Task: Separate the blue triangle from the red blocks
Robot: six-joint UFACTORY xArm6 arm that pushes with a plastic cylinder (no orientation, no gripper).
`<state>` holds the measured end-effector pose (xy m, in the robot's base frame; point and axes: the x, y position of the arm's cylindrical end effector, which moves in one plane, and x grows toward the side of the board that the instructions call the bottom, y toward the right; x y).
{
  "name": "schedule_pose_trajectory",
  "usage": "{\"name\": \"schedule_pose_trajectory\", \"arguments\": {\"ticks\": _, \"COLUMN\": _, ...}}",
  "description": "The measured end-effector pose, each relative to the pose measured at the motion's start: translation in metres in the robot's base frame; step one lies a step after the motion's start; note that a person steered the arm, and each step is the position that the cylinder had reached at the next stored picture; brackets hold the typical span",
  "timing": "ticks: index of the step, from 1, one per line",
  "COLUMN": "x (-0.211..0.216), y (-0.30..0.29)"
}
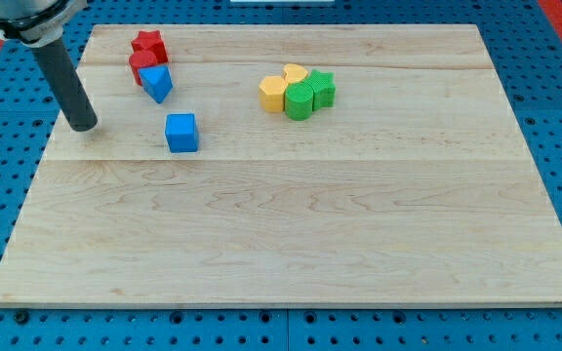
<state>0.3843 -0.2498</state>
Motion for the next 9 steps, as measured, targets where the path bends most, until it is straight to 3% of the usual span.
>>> {"name": "schedule_pose_trajectory", "arguments": {"ticks": 1, "x": -0.014, "y": -0.008}}
{"name": "schedule_pose_trajectory", "arguments": {"ticks": 4, "x": -0.072, "y": 0.116}}
{"name": "schedule_pose_trajectory", "arguments": {"ticks": 6, "x": -0.083, "y": 0.077}}
{"name": "schedule_pose_trajectory", "arguments": {"ticks": 7, "x": -0.118, "y": 0.103}}
{"name": "schedule_pose_trajectory", "arguments": {"ticks": 8, "x": -0.124, "y": 0.162}}
{"name": "schedule_pose_trajectory", "arguments": {"ticks": 9, "x": -0.121, "y": 0.167}}
